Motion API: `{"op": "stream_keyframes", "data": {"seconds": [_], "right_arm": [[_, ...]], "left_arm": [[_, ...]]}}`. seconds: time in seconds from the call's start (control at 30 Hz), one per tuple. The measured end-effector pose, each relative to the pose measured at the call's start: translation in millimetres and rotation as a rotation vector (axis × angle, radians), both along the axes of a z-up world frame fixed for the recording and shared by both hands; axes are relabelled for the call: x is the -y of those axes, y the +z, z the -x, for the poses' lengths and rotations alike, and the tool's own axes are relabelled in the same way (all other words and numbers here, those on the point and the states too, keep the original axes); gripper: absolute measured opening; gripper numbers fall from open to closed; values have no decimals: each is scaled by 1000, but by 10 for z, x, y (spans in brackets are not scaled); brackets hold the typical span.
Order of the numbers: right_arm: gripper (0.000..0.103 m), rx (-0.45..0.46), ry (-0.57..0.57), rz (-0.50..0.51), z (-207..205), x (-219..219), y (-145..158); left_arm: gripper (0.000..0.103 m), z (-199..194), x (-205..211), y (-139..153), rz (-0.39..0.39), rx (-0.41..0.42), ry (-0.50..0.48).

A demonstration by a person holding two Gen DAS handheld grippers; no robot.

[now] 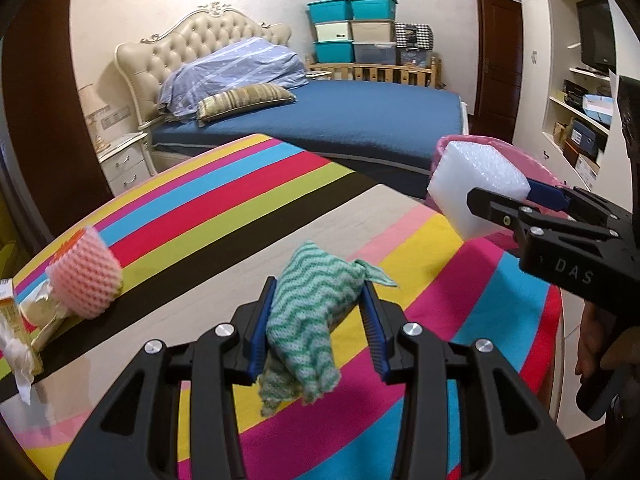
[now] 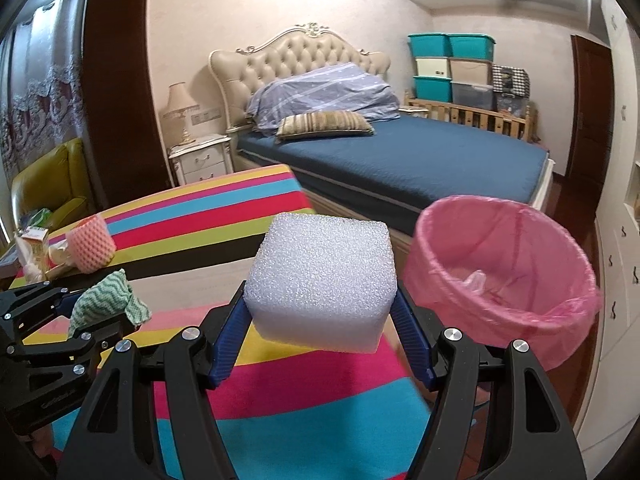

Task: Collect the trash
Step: 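Carry the green cloth and foam block to the pink wastebasket, then open both grippers over the wastebasket to drop the cloth and block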

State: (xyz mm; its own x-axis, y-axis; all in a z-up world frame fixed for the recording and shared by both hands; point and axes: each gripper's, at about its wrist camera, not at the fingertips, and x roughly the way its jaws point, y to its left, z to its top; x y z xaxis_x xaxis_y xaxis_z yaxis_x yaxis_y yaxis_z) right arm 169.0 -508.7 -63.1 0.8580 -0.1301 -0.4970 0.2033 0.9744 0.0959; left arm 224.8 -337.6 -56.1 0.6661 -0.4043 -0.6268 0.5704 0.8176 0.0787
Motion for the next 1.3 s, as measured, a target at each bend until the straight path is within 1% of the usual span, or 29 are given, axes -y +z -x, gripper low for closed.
{"op": "stream_keyframes", "data": {"seconds": [0.2, 0.33, 0.53, 0.77, 0.97, 1.13, 1.3], "right_arm": [[65, 4, -62, 6, 93, 328, 16], [65, 9, -102, 7, 152, 546, 10], [65, 17, -170, 29, 253, 922, 23], [65, 15, -243, 59, 349, 1300, -11], [65, 25, -272, 78, 385, 1554, -54], [65, 33, -269, 86, 378, 1718, -111], [66, 28, -261, 69, 292, 1885, -223]], "left_arm": [[40, -40, 221, 14, -2, -17, -47], [40, -63, 388, 40, 0, -14, -70], [40, -87, 779, 132, 24, -10, -132], [40, -134, 1413, 295, 82, -1, -234], [41, -254, 1916, 340, 104, -16, -300], [41, -402, 2392, 357, 114, -31, -313], [43, -597, 2774, 350, 131, -56, -297]]}}
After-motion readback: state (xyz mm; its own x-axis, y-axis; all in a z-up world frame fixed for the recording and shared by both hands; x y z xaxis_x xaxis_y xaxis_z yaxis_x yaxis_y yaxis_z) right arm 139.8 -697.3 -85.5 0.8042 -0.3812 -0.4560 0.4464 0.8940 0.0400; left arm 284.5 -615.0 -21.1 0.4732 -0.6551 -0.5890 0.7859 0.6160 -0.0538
